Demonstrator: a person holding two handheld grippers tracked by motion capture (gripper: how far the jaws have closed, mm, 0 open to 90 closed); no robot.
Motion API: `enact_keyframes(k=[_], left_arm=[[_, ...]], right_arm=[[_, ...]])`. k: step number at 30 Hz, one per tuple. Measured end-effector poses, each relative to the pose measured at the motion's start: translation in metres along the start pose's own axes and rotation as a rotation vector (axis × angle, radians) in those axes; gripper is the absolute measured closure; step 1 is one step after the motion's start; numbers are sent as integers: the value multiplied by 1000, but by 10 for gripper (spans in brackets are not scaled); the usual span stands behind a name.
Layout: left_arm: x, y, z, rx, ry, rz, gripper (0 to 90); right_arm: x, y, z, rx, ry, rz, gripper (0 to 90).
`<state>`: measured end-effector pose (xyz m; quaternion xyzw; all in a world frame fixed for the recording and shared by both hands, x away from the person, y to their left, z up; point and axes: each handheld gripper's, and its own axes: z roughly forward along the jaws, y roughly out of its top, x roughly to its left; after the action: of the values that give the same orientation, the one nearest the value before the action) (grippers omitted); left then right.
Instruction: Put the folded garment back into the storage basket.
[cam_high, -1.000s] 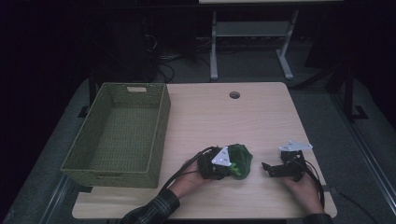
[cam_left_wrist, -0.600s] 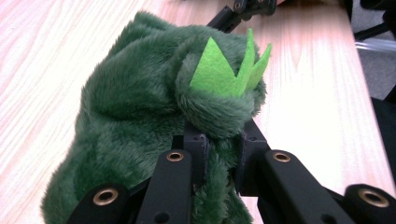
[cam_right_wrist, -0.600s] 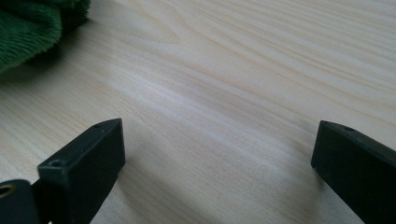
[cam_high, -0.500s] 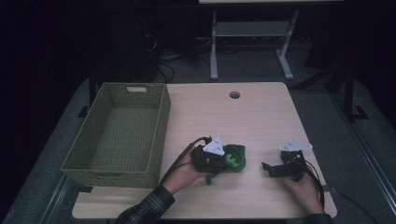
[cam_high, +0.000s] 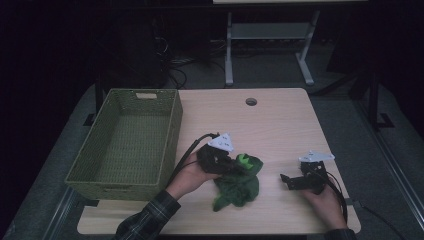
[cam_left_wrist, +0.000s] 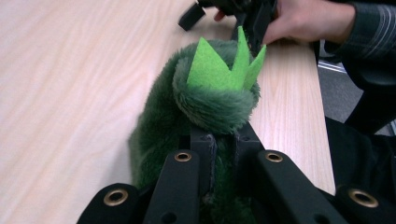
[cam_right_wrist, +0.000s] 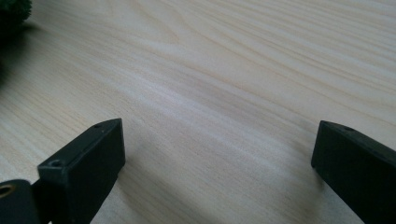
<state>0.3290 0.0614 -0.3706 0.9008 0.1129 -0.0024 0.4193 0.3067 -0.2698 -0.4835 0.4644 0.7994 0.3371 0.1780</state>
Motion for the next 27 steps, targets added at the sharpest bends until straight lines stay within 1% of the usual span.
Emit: enact_keyframes(k=[3,4,7,10,11,15,16,18,20,21,22,23,25,27], left_arm=[[2,-1,-3,4,2,-5,834],[2,-1,-3,6,2,2,834],[-2,-5,1,11,-22,7,830],[-12,-12,13,26,-51,12,815],[-15,-15,18,39,-59,24,806],[-27,-30,35,80,-96,27,767],[-29,-34,39,92,-106,29,754],[-33,-39,42,99,-115,28,720],[-35,-42,45,113,-120,36,667],[-37,-44,46,126,-120,43,632],[-38,-45,48,128,-117,44,595],[-40,-47,49,138,-110,58,561],[-41,-50,52,148,-97,78,523],[-42,-52,54,150,-85,91,506]], right_arm=[[0,0,0,0,0,0,24],[0,0,0,0,0,0,24],[0,0,0,0,0,0,24],[0,0,0,0,0,-1,24],[0,0,0,0,0,-2,24],[0,0,0,0,0,-2,24],[0,0,0,0,0,-2,24],[0,0,0,0,0,-3,24],[0,0,0,0,0,-3,24],[0,0,0,0,0,-3,24],[0,0,0,0,0,0,24],[0,0,0,0,0,0,24],[0,0,0,0,0,-2,24],[0,0,0,0,0,-1,24]])
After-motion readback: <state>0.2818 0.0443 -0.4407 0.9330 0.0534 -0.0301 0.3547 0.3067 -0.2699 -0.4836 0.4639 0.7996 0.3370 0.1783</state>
